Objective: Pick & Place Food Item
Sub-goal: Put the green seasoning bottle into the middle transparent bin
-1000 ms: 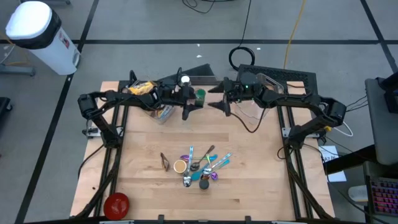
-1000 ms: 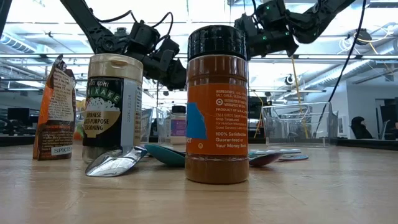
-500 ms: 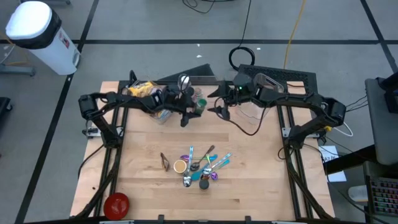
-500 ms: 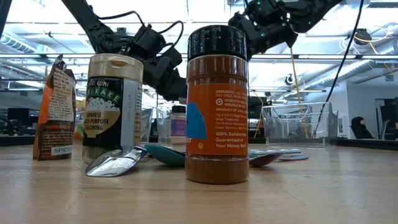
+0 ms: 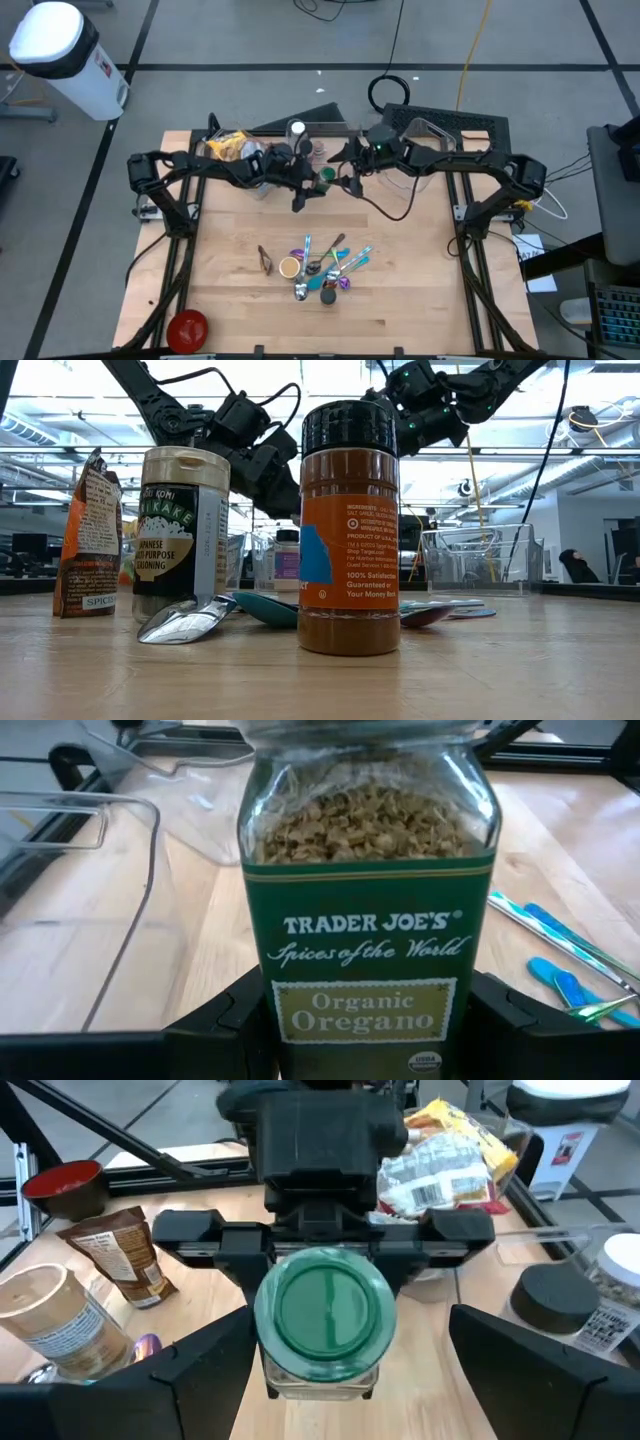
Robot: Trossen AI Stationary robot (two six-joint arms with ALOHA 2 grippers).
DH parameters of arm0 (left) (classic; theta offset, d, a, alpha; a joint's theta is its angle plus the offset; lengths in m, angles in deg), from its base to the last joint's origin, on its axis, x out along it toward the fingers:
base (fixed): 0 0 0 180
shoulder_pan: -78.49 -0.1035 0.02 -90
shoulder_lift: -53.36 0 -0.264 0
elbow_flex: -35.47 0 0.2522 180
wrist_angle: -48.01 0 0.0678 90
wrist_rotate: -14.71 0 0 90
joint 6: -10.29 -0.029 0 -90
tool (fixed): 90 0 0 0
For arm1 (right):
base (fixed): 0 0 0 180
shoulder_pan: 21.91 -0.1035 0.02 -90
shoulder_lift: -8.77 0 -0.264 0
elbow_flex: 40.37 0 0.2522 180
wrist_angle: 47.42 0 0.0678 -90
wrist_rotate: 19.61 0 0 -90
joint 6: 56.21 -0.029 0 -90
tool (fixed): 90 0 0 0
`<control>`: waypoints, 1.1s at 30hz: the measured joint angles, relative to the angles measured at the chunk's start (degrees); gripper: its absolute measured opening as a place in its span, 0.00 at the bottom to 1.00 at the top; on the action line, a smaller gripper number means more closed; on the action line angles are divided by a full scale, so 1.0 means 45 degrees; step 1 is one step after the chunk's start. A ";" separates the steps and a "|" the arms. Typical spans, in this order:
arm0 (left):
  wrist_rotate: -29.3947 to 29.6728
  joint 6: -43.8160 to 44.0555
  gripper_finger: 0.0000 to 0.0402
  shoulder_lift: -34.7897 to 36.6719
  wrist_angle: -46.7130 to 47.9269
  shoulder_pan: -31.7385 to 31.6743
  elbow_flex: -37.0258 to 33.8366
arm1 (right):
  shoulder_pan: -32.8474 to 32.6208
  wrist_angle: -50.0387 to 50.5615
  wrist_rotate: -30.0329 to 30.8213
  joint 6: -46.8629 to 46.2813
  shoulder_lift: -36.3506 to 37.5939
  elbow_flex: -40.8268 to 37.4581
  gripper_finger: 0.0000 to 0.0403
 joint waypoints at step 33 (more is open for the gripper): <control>0.0879 0.0325 0.50 0.0000 -0.0366 0.0557 -0.0005 | -0.0445 -0.0039 0.0028 -0.0198 0.0008 0.0000 0.49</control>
